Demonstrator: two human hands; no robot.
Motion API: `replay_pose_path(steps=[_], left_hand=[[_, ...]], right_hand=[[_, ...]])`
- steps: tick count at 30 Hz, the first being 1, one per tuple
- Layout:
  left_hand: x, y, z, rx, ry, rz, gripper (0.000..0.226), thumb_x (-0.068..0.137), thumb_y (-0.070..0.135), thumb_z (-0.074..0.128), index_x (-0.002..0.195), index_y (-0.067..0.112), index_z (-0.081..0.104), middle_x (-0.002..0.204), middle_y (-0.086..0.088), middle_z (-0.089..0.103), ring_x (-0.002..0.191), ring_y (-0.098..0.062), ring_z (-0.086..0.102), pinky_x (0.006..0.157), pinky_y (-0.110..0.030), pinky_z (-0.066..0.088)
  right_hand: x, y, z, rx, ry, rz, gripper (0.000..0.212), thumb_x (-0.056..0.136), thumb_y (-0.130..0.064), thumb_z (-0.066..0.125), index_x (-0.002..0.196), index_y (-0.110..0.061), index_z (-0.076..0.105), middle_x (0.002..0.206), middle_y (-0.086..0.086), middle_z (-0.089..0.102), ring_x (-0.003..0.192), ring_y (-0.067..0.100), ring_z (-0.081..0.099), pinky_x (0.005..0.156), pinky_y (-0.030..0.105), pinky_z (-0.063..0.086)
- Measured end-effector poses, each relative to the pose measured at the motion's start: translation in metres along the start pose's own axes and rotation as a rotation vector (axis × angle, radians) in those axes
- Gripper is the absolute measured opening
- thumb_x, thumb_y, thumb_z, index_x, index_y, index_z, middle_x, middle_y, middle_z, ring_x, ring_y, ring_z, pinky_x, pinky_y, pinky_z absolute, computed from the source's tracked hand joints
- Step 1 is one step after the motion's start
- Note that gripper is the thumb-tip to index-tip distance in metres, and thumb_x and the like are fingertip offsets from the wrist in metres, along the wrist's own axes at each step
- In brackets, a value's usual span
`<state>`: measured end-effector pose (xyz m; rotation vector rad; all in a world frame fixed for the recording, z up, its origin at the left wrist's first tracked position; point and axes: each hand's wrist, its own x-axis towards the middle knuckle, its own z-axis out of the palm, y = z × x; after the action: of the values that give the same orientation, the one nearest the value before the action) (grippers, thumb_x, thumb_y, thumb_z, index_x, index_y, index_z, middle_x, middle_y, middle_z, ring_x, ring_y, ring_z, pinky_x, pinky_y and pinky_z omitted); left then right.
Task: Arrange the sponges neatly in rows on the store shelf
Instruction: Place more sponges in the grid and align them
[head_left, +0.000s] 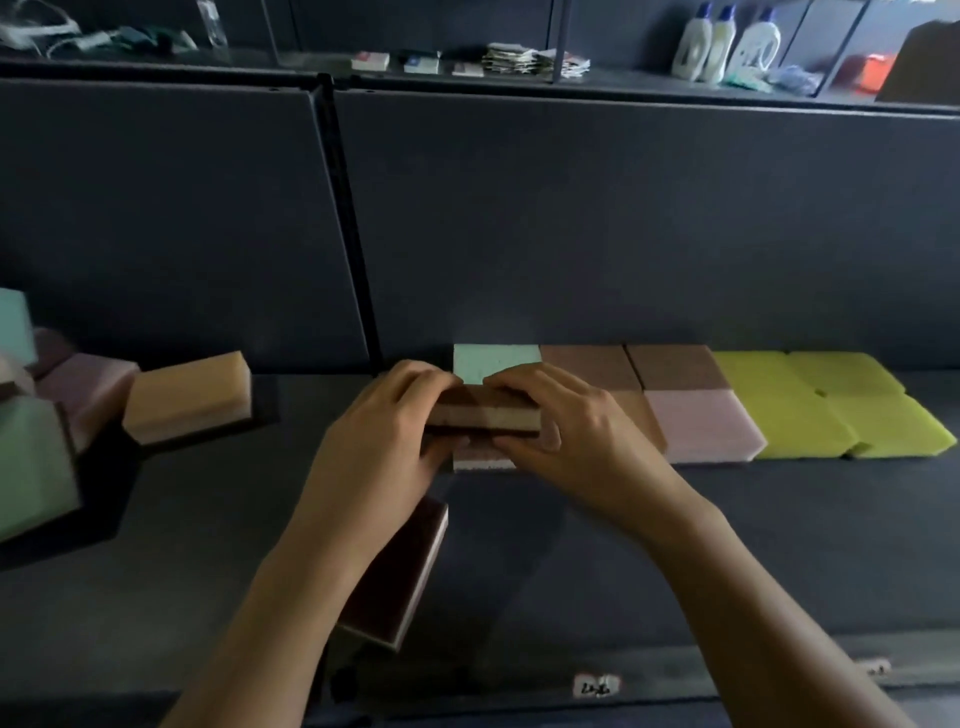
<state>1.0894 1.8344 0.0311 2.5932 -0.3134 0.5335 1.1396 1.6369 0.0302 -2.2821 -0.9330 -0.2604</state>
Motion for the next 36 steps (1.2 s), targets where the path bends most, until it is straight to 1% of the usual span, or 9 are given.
replay_pose_path(steps=[6, 11, 15, 18, 22, 27, 30, 33, 36], left_hand=[[0.006, -0.013, -0.001, -0.023, 0.000, 0.020, 0.045, 0.078, 0.022, 0.078, 0.120, 0.019, 0.059, 0.119, 0.010, 0.055, 0.102, -0.009, 0.058, 0.082, -0.033, 0.055], [0.013, -0.007, -0.002, -0.075, -0.055, 0.036, 0.053, 0.078, 0.035, 0.071, 0.126, 0.022, 0.054, 0.127, 0.013, 0.052, 0.112, -0.002, 0.050, 0.088, -0.017, 0.042], [0.021, 0.003, 0.004, -0.039, -0.027, 0.068, 0.042, 0.076, 0.023, 0.076, 0.115, 0.017, 0.061, 0.122, 0.007, 0.060, 0.112, -0.012, 0.057, 0.089, -0.031, 0.053], [0.024, 0.013, 0.013, -0.009, 0.018, 0.095, 0.039, 0.073, 0.017, 0.078, 0.108, 0.013, 0.062, 0.123, 0.002, 0.060, 0.112, -0.016, 0.059, 0.087, -0.029, 0.052], [0.036, 0.028, 0.026, 0.006, -0.020, 0.096, 0.032, 0.077, 0.021, 0.076, 0.103, 0.015, 0.061, 0.125, 0.005, 0.056, 0.113, -0.013, 0.056, 0.084, -0.031, 0.055], [0.051, 0.055, 0.041, 0.053, -0.113, 0.061, 0.056, 0.078, 0.038, 0.072, 0.129, 0.023, 0.053, 0.141, 0.008, 0.046, 0.127, -0.013, 0.046, 0.095, -0.032, 0.046], [0.062, 0.076, 0.051, 0.098, -0.178, 0.088, 0.065, 0.080, 0.033, 0.072, 0.138, 0.024, 0.047, 0.147, 0.006, 0.043, 0.132, -0.017, 0.044, 0.103, -0.034, 0.039], [0.075, 0.093, 0.061, 0.104, -0.211, 0.085, 0.062, 0.084, 0.029, 0.069, 0.141, 0.027, 0.043, 0.146, 0.010, 0.041, 0.132, -0.013, 0.042, 0.103, -0.026, 0.034], [0.087, 0.105, 0.072, 0.094, -0.200, 0.097, 0.057, 0.086, 0.030, 0.066, 0.139, 0.026, 0.046, 0.143, 0.009, 0.043, 0.128, -0.013, 0.044, 0.102, -0.028, 0.038]], right_hand=[[0.007, -0.002, 0.005, 0.005, 0.032, 0.003, 0.037, 0.085, -0.019, 0.075, 0.120, -0.016, 0.063, 0.112, -0.008, 0.063, 0.102, 0.007, 0.058, 0.087, 0.022, 0.046], [0.006, 0.006, 0.000, -0.076, 0.064, -0.028, 0.039, 0.084, -0.016, 0.075, 0.121, -0.016, 0.063, 0.118, -0.006, 0.062, 0.113, 0.012, 0.055, 0.091, 0.019, 0.044], [0.003, 0.021, -0.012, -0.018, 0.016, 0.012, 0.048, 0.081, -0.025, 0.078, 0.124, -0.021, 0.058, 0.128, -0.010, 0.056, 0.121, 0.009, 0.049, 0.097, 0.016, 0.041], [-0.001, 0.037, -0.022, 0.027, -0.057, 0.145, 0.064, 0.083, -0.038, 0.075, 0.138, -0.026, 0.045, 0.143, -0.012, 0.044, 0.132, 0.003, 0.039, 0.105, 0.009, 0.030], [-0.005, 0.056, -0.036, 0.087, -0.088, 0.197, 0.067, 0.081, -0.031, 0.077, 0.140, -0.027, 0.044, 0.134, -0.012, 0.048, 0.119, 0.000, 0.047, 0.099, 0.013, 0.040], [-0.017, 0.075, -0.055, 0.112, -0.086, 0.131, 0.069, 0.078, -0.018, 0.079, 0.138, -0.026, 0.046, 0.131, -0.011, 0.047, 0.115, -0.004, 0.047, 0.096, 0.007, 0.036], [-0.025, 0.087, -0.066, 0.125, -0.081, 0.121, 0.072, 0.078, -0.020, 0.080, 0.140, -0.025, 0.044, 0.136, -0.011, 0.046, 0.117, -0.003, 0.047, 0.098, 0.009, 0.037], [-0.032, 0.100, -0.078, 0.087, -0.047, 0.127, 0.076, 0.078, -0.024, 0.081, 0.143, -0.022, 0.043, 0.139, -0.010, 0.047, 0.121, -0.003, 0.044, 0.100, 0.004, 0.032], [-0.041, 0.118, -0.089, 0.060, -0.034, 0.129, 0.079, 0.082, -0.036, 0.076, 0.149, -0.023, 0.036, 0.147, -0.011, 0.042, 0.134, 0.004, 0.040, 0.110, 0.019, 0.034]])
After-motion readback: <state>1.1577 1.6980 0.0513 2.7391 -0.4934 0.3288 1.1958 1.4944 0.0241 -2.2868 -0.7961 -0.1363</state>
